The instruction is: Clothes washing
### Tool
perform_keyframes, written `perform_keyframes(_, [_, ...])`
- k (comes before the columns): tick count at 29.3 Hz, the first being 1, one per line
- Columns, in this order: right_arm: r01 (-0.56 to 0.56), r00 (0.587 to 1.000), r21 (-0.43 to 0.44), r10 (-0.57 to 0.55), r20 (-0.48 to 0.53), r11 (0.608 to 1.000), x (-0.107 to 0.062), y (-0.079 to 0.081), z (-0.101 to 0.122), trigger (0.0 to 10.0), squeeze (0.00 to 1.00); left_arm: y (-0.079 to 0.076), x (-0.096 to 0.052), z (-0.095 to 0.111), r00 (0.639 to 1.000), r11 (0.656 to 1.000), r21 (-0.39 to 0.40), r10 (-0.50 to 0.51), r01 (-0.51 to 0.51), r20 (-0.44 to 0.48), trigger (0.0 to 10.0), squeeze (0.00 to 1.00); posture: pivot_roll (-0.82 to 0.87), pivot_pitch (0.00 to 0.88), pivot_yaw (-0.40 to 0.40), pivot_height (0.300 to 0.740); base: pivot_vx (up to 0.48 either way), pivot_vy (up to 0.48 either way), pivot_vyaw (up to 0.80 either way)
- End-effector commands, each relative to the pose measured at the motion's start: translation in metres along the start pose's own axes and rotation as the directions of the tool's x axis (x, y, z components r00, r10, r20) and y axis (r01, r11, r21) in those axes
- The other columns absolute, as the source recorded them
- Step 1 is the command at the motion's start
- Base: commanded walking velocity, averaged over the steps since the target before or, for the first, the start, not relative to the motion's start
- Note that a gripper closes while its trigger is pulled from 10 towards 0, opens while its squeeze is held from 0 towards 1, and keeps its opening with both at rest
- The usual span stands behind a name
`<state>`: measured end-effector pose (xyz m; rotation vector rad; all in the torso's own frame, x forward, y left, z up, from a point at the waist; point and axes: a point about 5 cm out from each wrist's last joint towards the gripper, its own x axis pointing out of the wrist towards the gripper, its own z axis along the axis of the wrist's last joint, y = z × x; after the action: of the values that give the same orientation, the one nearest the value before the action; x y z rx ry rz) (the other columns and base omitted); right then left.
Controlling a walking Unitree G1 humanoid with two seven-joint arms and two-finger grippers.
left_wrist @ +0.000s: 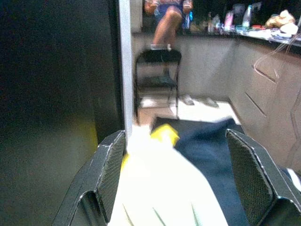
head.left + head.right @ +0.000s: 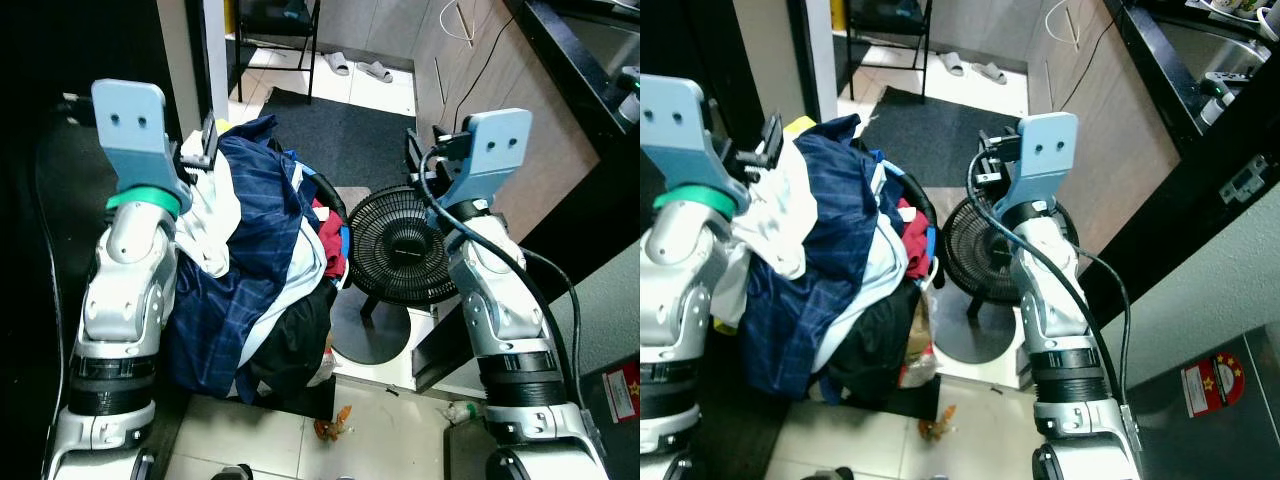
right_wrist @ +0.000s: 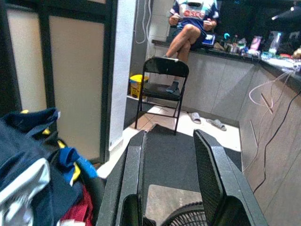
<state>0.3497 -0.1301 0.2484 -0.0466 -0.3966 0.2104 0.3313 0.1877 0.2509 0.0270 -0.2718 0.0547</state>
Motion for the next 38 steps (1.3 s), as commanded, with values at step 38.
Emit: perform_keyframes(38, [0.170, 0.973, 0.011, -0.167, -0.159, 0.985, -0.007, -0.026, -0.045, 10.0, 0.00, -0.035, 0.061, -0.017, 0.913, 0.864, 0.367, -0.218, 0.344, -0.343, 10.0, 0.00, 0.06, 0.090, 0.058, 0.740, 0.000, 0.000, 0.00])
